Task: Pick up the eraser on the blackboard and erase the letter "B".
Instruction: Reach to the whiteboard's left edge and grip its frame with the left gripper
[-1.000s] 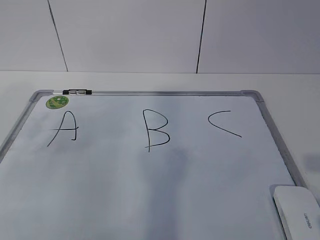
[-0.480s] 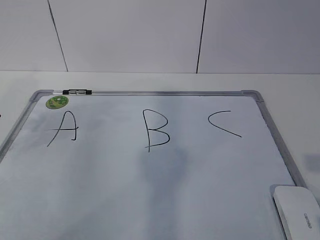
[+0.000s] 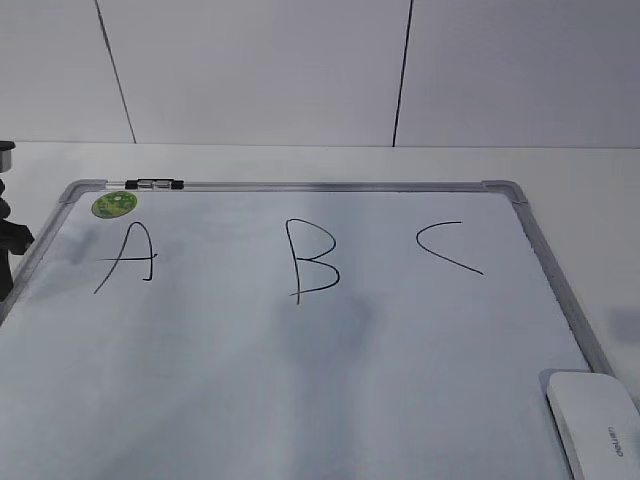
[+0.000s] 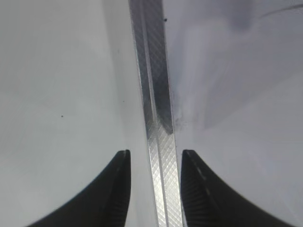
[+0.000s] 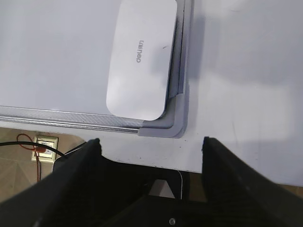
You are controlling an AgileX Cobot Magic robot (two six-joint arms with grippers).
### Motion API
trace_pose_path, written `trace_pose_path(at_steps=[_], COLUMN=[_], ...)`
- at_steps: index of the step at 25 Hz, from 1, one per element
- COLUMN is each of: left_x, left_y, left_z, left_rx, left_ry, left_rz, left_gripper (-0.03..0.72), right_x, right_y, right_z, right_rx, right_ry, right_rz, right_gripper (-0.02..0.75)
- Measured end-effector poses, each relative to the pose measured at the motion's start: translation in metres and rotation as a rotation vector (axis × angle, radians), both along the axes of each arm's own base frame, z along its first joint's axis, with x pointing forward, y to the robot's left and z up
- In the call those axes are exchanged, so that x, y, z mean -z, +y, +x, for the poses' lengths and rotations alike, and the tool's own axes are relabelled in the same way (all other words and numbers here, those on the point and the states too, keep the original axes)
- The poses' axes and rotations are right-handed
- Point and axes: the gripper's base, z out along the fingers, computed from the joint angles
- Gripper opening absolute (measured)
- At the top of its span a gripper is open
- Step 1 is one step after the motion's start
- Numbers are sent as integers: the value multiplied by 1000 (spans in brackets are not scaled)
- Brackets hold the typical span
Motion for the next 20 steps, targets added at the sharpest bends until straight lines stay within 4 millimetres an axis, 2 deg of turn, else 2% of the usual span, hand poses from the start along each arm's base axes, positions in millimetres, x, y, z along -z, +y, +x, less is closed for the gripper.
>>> trace_pose_path(at_steps=[7, 12, 20], left_x=[16, 16, 16], left_y=[4, 10, 8], left_z=[4, 4, 5], left_rx=[-14, -23, -14], left_ry=[36, 33, 29], left_rz=[-3, -5, -38], left_gripper=[265, 265, 264], right_x=[0, 0, 0], right_y=[1, 2, 2], right_z=[0, 0, 0], right_rx=[-1, -2, -2], right_ry=[2, 2, 2], right_rz=[14, 19, 19], right_gripper=[522, 522, 522])
